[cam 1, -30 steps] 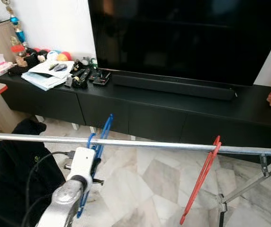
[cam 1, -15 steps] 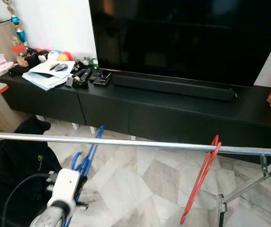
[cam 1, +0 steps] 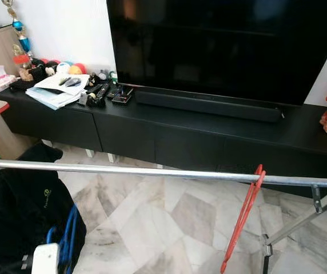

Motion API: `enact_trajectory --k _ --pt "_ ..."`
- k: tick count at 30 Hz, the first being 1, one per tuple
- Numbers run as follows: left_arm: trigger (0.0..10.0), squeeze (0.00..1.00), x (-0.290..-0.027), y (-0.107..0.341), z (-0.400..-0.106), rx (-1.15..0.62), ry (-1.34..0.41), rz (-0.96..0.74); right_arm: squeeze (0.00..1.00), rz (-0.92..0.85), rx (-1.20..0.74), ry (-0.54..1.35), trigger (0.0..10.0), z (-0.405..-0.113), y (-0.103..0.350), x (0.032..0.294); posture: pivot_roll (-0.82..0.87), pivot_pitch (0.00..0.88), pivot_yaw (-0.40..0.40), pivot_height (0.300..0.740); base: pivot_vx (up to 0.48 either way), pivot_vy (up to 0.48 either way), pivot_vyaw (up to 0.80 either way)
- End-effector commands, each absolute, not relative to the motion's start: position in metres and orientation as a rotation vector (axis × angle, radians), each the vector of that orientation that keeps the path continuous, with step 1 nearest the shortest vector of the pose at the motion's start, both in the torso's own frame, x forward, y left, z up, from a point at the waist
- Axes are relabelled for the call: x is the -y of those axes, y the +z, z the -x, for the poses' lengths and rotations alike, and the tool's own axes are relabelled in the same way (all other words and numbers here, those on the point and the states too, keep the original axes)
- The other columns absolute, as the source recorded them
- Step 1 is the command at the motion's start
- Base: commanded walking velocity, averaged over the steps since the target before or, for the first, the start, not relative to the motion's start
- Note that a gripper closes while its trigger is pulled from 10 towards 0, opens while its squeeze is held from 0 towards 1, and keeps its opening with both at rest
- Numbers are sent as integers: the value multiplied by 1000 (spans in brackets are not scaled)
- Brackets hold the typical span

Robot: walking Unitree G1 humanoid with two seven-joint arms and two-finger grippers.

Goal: Hang hanger

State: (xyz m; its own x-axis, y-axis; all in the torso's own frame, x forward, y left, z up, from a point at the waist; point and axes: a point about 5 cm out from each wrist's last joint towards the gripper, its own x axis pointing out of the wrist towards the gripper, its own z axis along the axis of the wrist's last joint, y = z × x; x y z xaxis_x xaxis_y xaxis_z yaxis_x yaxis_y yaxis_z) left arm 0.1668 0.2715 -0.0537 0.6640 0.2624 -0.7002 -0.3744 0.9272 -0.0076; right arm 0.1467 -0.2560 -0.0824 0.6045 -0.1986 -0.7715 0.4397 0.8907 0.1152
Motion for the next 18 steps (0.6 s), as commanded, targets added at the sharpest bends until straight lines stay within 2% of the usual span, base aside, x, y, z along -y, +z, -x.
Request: enact_trajectory --k 1,3,7,12,18 --pt "10000 0 -278 -71 -139 -903 380 93 0 -304 -841 -385 10000 -147 -82 258 -33 0 16 740 0 0 0" --pt "10000 0 -272 -78 -130 -963 313 23 0 -302 -843 -383 10000 -147 -82 257 -34 0 16 740 0 0 0" --pt "10000 0 -262 -87 -120 -1019 231 -14 0 -305 -841 -380 10000 -147 -82 255 -45 0 14 740 0 0 0" --pt "10000 0 -255 -87 -129 -1005 123 -130 0 -298 -841 -370 10000 -150 -83 250 -38 0 11 740 0 0 0" --pt "10000 0 -253 -86 -135 -999 121 -127 0 -303 -838 -366 10000 -154 -83 244 -42 0 16 740 0 0 0"
